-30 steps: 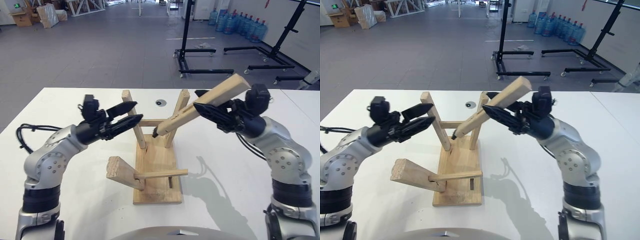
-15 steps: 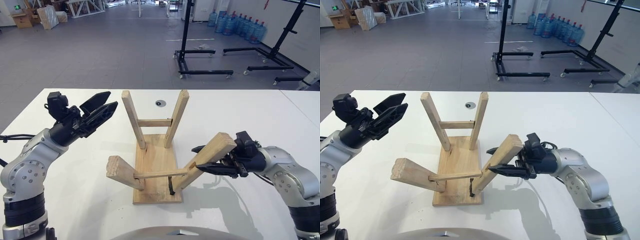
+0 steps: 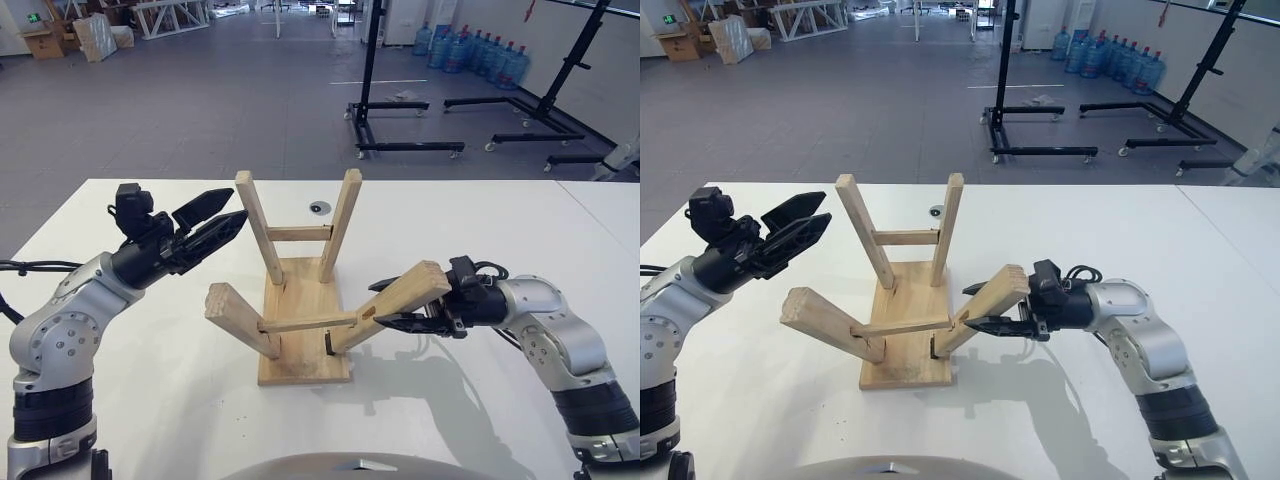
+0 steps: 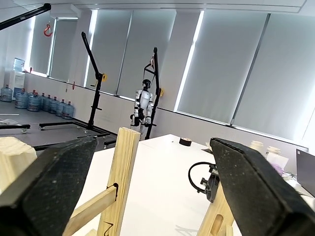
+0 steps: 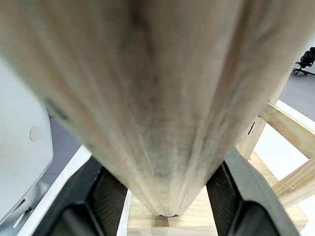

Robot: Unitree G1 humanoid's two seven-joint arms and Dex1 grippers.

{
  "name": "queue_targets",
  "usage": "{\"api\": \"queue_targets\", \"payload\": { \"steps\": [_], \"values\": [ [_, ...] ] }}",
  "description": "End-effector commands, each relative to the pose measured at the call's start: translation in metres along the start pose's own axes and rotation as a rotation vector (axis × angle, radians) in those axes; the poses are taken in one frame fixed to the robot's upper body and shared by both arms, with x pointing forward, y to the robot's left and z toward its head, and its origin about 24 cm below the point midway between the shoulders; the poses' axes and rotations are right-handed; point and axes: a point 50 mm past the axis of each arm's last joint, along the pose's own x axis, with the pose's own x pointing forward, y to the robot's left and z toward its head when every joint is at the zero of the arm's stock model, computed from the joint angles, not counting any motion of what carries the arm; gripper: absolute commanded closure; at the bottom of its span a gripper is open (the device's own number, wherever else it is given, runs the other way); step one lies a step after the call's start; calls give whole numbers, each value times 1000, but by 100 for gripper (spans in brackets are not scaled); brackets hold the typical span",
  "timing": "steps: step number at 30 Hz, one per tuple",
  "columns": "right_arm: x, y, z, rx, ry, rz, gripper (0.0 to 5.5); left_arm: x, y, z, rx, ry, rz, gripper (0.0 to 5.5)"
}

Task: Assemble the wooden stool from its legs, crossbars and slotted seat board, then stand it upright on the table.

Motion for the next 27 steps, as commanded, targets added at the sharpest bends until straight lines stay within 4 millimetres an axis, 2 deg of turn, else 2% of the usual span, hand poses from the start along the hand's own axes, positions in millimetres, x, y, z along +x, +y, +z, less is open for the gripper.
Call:
{"api": "queue_targets", "payload": {
  "steps": [1, 9, 14, 19, 21, 27],
  "values": [
    [4, 7, -8, -5, 112, -1, 345, -3, 1, 4, 33, -5, 21, 132],
    [10, -1, -3, 32, 120, 1, 345, -6, 0, 7, 52, -21, 15, 132],
    [9, -4, 1, 33, 148, 21, 345, -9, -25, 8, -32, -56, -138, 132],
    [7, -2, -1, 49, 153, 18, 345, -10, -46, 4, -96, -78, -199, 132],
    [9, 0, -2, 56, 151, 16, 345, -9, -49, -3, -132, -47, -198, 132],
    [18, 4, -2, 63, 138, 34, 345, 0, -40, -31, -205, 49, -155, 132]
  ]
}}
